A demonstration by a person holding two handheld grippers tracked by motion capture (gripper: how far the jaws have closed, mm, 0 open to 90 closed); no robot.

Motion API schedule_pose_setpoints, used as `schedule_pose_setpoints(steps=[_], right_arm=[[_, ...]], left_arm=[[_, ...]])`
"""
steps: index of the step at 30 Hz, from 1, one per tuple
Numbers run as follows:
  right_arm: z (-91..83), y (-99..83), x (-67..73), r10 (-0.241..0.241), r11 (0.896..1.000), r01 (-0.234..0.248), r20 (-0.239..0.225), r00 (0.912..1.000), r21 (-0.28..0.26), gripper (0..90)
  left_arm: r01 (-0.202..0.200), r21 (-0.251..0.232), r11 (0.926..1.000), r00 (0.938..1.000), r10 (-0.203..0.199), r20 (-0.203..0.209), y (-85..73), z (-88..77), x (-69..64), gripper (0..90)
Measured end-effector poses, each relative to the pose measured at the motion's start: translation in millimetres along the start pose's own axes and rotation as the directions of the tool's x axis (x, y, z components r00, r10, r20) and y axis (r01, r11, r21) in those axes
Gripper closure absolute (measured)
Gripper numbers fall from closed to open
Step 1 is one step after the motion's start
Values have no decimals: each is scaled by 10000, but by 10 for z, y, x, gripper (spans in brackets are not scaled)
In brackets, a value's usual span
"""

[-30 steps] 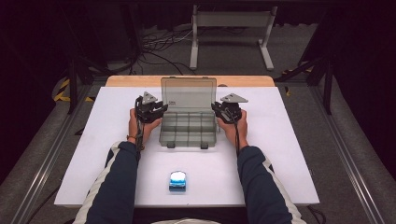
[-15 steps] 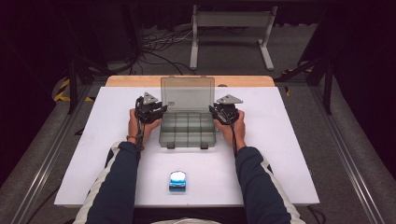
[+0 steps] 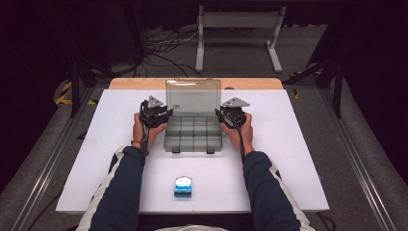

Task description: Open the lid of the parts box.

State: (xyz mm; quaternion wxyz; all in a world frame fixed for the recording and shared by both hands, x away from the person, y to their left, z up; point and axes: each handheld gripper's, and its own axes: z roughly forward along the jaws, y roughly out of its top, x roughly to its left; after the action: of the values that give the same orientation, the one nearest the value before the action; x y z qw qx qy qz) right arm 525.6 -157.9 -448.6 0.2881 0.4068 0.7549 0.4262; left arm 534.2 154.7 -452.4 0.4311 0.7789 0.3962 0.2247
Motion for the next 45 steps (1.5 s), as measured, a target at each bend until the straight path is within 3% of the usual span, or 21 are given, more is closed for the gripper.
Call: schedule_pose_setpoints(steps=[14,26,32,35,39,43,45], right_arm=[[22,-17,-2,48,9999,-47,76,10000,-156,695],[19,-13,19,-41,9999,42,89,10000,-111,720],[-7,-9,9,79,9999,-79,10,10000,-117,703],[-30,-3,10,10,9998,-10,9,10000,-179,713],[-43,14,32,-185,9998,184,-82,9998,-103,714],[-86,35,39,-90,9999,87,-341,9994,-87,710],[-118,41,33,-75,9999,71,-448,9990,-89,707]], left_arm=[[209,-77,9998,9997,-210,-126,-24,16,9,659],[-100,19,9999,9996,101,-280,-4,27,-25,699],[-463,247,9986,9987,468,-218,30,-8,-38,726],[-491,256,9985,9985,497,-225,42,-38,-41,719],[-808,237,9965,9959,817,-385,80,-112,-32,708],[-1167,170,9930,9927,1171,-280,90,-215,-61,691],[-1156,165,9932,9931,1158,-172,89,-241,-62,688]])
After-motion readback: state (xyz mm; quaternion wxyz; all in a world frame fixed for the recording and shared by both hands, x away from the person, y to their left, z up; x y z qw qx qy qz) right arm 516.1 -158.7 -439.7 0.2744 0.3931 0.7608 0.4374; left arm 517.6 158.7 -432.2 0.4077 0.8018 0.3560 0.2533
